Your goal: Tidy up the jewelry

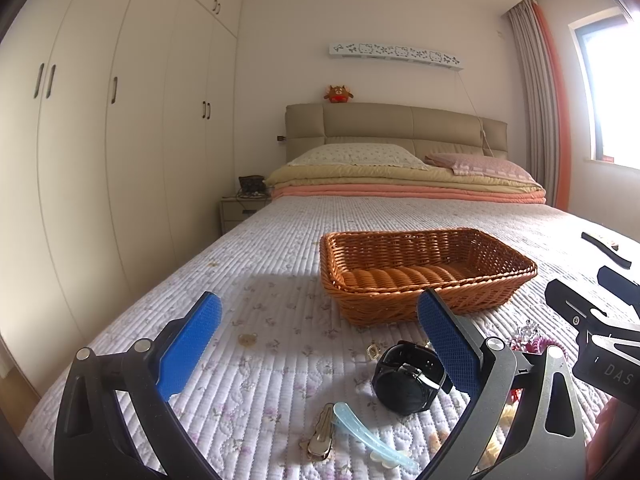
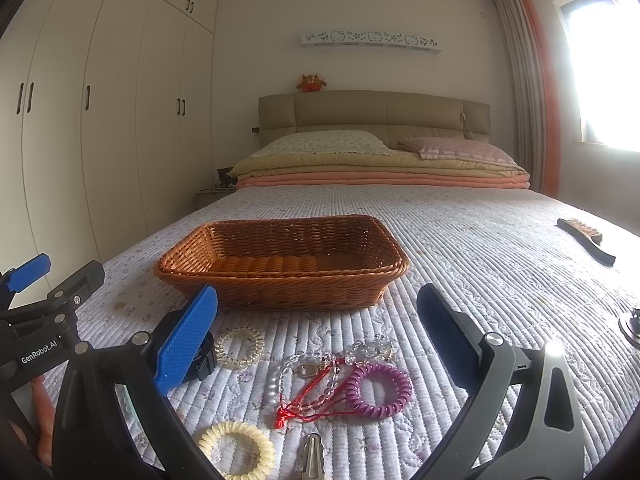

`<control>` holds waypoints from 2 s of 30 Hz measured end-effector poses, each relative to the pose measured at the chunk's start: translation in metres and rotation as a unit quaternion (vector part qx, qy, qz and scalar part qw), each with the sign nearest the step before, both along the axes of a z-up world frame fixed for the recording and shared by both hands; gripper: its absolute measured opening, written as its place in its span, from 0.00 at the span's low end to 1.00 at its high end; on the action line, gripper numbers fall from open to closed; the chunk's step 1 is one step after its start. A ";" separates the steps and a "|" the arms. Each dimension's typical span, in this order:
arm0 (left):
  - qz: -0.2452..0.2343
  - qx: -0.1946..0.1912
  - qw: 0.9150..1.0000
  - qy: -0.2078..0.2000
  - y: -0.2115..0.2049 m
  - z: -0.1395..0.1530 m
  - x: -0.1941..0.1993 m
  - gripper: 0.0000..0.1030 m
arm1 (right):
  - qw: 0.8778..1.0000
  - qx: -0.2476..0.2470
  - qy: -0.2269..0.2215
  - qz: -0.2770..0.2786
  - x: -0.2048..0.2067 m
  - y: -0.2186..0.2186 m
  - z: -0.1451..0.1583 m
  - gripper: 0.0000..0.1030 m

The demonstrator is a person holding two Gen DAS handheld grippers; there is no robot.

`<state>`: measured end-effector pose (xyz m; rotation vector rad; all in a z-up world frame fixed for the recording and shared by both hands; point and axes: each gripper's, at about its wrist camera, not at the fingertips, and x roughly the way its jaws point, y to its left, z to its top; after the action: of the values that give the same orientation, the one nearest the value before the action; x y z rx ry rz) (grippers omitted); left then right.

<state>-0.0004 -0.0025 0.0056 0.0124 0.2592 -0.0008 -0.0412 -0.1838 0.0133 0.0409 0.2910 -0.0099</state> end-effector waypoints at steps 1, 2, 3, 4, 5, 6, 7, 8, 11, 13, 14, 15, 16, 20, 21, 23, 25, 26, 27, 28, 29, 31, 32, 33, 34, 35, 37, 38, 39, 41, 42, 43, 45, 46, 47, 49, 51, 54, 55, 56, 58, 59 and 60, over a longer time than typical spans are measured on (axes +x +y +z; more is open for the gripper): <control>0.000 0.000 1.000 0.000 0.000 0.000 0.000 0.93 | 1.000 0.000 0.000 0.000 0.000 0.000 0.000 0.93; 0.000 0.000 1.000 0.000 0.000 -0.001 0.000 0.93 | 1.000 0.000 0.001 0.000 0.000 0.000 0.000 0.93; 0.000 0.000 1.000 -0.001 0.000 0.000 0.000 0.93 | 1.000 0.000 0.001 0.000 0.000 0.000 0.000 0.93; 0.000 0.000 1.000 -0.001 0.000 0.000 0.000 0.93 | 1.000 0.000 0.000 0.000 0.000 0.000 0.000 0.93; 0.000 0.001 1.000 0.000 0.001 0.000 0.000 0.93 | 1.000 0.000 0.000 0.000 0.000 0.000 0.000 0.93; 0.000 0.001 1.000 0.000 0.001 0.001 -0.001 0.93 | 1.000 0.000 0.000 0.000 0.000 0.000 0.000 0.93; 0.000 0.000 1.000 -0.001 0.002 0.000 -0.001 0.93 | 1.000 0.000 0.000 0.000 0.000 0.000 0.000 0.93; 0.000 0.000 1.000 -0.001 0.002 0.001 -0.001 0.93 | 1.000 0.000 0.000 0.000 0.000 0.000 0.000 0.93; 0.000 0.000 1.000 0.000 0.003 0.002 -0.001 0.93 | 1.000 0.000 0.000 0.000 0.000 0.000 0.000 0.93; 0.000 0.000 1.000 0.000 0.004 0.003 -0.002 0.93 | 1.000 0.000 0.000 0.000 0.000 0.000 0.000 0.93; 0.000 0.000 1.000 -0.001 0.005 0.003 -0.002 0.93 | 1.000 0.000 0.000 0.000 -0.001 -0.001 0.001 0.93; 0.000 0.000 1.000 -0.001 0.005 0.003 -0.002 0.93 | 1.000 0.000 0.001 0.000 -0.001 -0.003 0.002 0.93; 0.000 0.001 1.000 -0.001 0.005 0.004 -0.003 0.93 | 1.000 0.000 0.001 0.000 -0.001 -0.004 0.003 0.93; -0.003 -0.009 1.000 0.004 0.010 -0.002 -0.002 0.93 | 1.000 0.003 -0.001 -0.002 -0.003 -0.005 0.007 0.93; -0.006 -0.020 1.000 0.009 0.013 -0.002 0.000 0.93 | 1.000 0.003 -0.002 -0.004 -0.004 -0.005 0.006 0.93; -0.013 -0.042 0.999 0.019 0.022 -0.004 0.007 0.92 | 1.000 0.001 -0.001 -0.001 0.000 0.000 0.001 0.93; -0.020 -0.063 0.997 0.028 0.029 -0.005 0.010 0.88 | 1.000 -0.002 -0.003 0.002 0.001 0.002 0.001 0.92; -0.029 -0.077 0.996 0.034 0.034 -0.004 0.012 0.87 | 1.000 -0.004 -0.003 0.006 0.000 0.004 0.002 0.91; -0.035 -0.084 0.995 0.042 0.039 -0.002 0.012 0.86 | 1.000 -0.001 -0.005 0.007 -0.001 0.002 0.003 0.89; -0.038 -0.086 0.995 0.046 0.043 0.000 0.012 0.85 | 1.000 -0.005 0.005 0.013 -0.004 0.002 0.004 0.87; -0.040 -0.083 0.995 0.049 0.046 0.001 0.011 0.85 | 1.000 -0.007 0.008 0.014 -0.006 0.001 0.005 0.86; -0.055 -0.100 0.990 0.077 0.058 0.001 0.009 0.85 | 0.999 -0.018 0.022 0.016 -0.015 -0.002 0.004 0.83; -0.058 -0.107 0.988 0.095 0.063 0.001 0.008 0.84 | 0.999 -0.022 0.029 0.019 -0.018 -0.004 0.004 0.78; -0.064 -0.110 0.985 0.112 0.066 -0.001 0.007 0.82 | 0.999 -0.023 0.038 0.021 -0.022 -0.007 0.003 0.75; -0.070 -0.110 0.982 0.137 0.069 -0.002 0.007 0.80 | 0.998 -0.022 0.047 0.023 -0.025 -0.010 0.003 0.74; -0.075 -0.110 0.980 0.150 0.070 -0.003 0.005 0.75 | 0.998 -0.021 0.060 0.026 -0.029 -0.014 0.002 0.71; -0.081 -0.110 0.977 0.164 0.068 -0.007 0.000 0.71 | 0.996 -0.014 0.087 0.033 -0.036 -0.022 0.001 0.68; -0.081 -0.111 0.977 0.164 0.067 -0.009 -0.003 0.68 | 0.996 -0.024 0.083 0.033 -0.039 -0.024 0.001 0.67; -0.079 -0.104 0.976 0.177 0.065 -0.012 -0.004 0.61 | 0.995 -0.023 0.091 0.034 -0.042 -0.027 -0.002 0.65; -0.076 -0.089 0.973 0.201 0.062 -0.018 -0.005 0.54 | 0.994 -0.006 0.100 0.041 -0.047 -0.034 -0.010 0.62; -0.075 -0.082 0.971 0.210 0.062 -0.023 -0.006 0.53 | 0.992 0.001 0.116 0.044 -0.050 -0.039 -0.016 0.62; -0.073 -0.076 0.970 0.217 0.062 -0.027 -0.007 0.53 | 0.990 0.000 0.133 0.044 -0.050 -0.042 -0.018 0.62; -0.074 -0.076 0.969 0.222 0.061 -0.032 -0.010 0.50 | 0.986 0.009 0.156 0.049 -0.054 -0.048 -0.031 0.56; -0.075 -0.077 0.968 0.227 0.062 -0.034 -0.011 0.50 | 0.983 0.018 0.173 0.051 -0.056 -0.050 -0.032 0.55; -0.075 -0.076 0.967 0.230 0.063 -0.035 -0.011 0.49 | 0.982 0.006 0.182 0.050 -0.054 -0.050 -0.034 0.51; -0.073 -0.070 0.967 0.235 0.062 -0.040 -0.010 0.48 | 0.980 0.006 0.193 0.054 -0.052 -0.047 -0.038 0.44; -0.072 -0.062 0.965 0.244 0.062 -0.044 -0.006 0.43 | 0.975 0.021 0.210 0.067 -0.046 -0.042 -0.041 0.41; -0.072 -0.062 0.961 0.260 0.062 -0.050 -0.003 0.38 | 0.967 0.033 0.234 0.093 -0.038 -0.032 -0.044 0.41; -0.074 -0.066 0.960 0.262 0.063 -0.052 -0.003 0.38 | 0.966 0.032 0.240 0.095 -0.037 -0.028 -0.045 0.41; -0.078 -0.071 0.958 0.266 0.064 -0.054 -0.002 0.38 | 0.964 0.028 0.245 0.095 -0.036 -0.024 -0.047 0.41; -0.084 -0.074 0.956 0.272 0.063 -0.057 0.000 0.38 | 0.962 0.023 0.254 0.092 -0.033 -0.017 -0.053 0.41; -0.087 -0.073 0.955 0.275 0.062 -0.058 0.001 0.38 | 0.962 0.021 0.258 0.089 -0.031 -0.016 -0.056 0.41; -0.088 -0.070 0.954 0.279 0.060 -0.059 0.003 0.38 | 0.960 0.018 0.264 0.086 -0.028 -0.014 -0.058 0.40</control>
<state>0.0025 0.0576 -0.0529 -0.1068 0.8228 -0.2036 -0.0695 -0.1979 -0.0445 0.0495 0.8291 0.1606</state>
